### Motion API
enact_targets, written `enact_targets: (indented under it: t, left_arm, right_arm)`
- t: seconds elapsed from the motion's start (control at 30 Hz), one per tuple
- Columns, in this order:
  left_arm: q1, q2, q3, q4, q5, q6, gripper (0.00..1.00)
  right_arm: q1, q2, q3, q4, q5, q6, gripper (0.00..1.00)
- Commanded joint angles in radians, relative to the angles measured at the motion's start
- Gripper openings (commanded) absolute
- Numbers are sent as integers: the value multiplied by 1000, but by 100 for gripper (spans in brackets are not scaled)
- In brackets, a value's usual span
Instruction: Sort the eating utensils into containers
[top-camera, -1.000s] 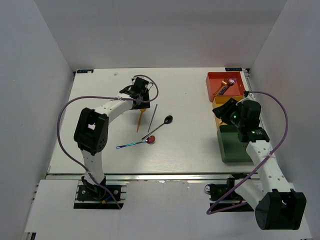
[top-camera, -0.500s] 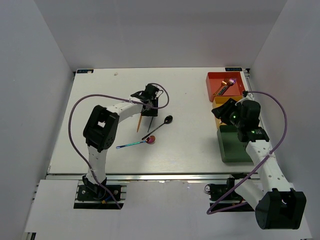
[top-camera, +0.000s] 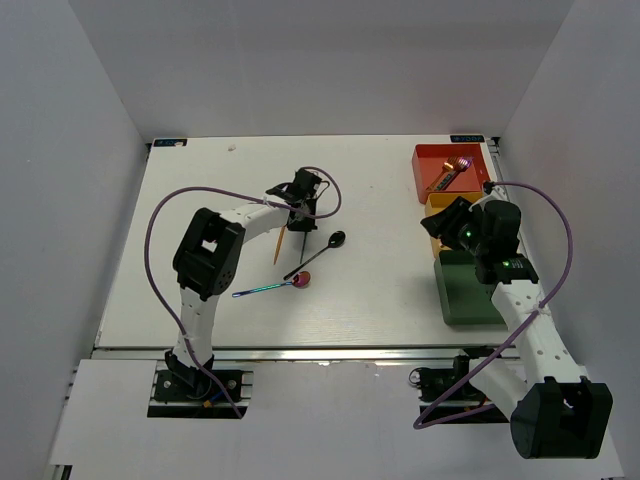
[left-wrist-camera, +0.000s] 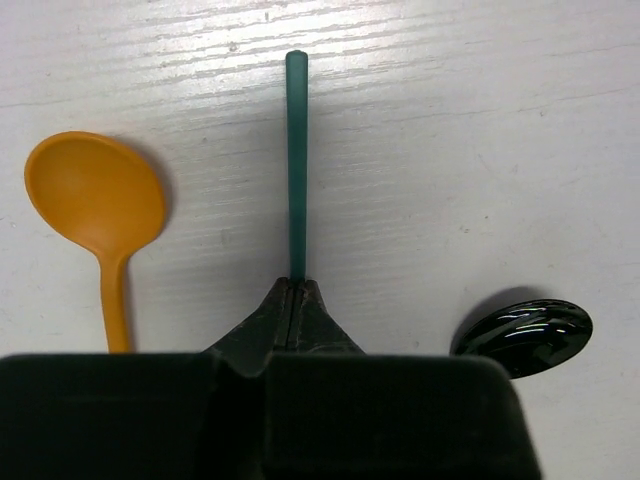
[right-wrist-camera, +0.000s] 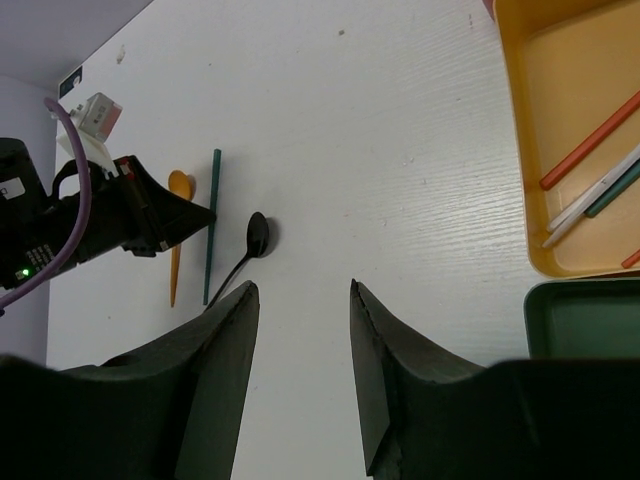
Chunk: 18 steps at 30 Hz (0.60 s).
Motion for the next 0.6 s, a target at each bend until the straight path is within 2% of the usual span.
enact_targets:
  t: [0.0,0.2,0.37,0.57]
  left_arm:
    - [-12,37,18,-42,-2,-4,0]
    - [-13,-21,77,-46,-13,-5,0]
    - [-13,-167,28,59,4,-36,0]
    - [-18,-259,-61,146,102,-82,0]
  right_arm:
    - [4,0,-5,43,-65,4,48]
    - [4,9,-45,142,-208,42,50]
    - [4,39,-86,318,-363,91,52]
    - [51,122,-84,425,-360,142,53]
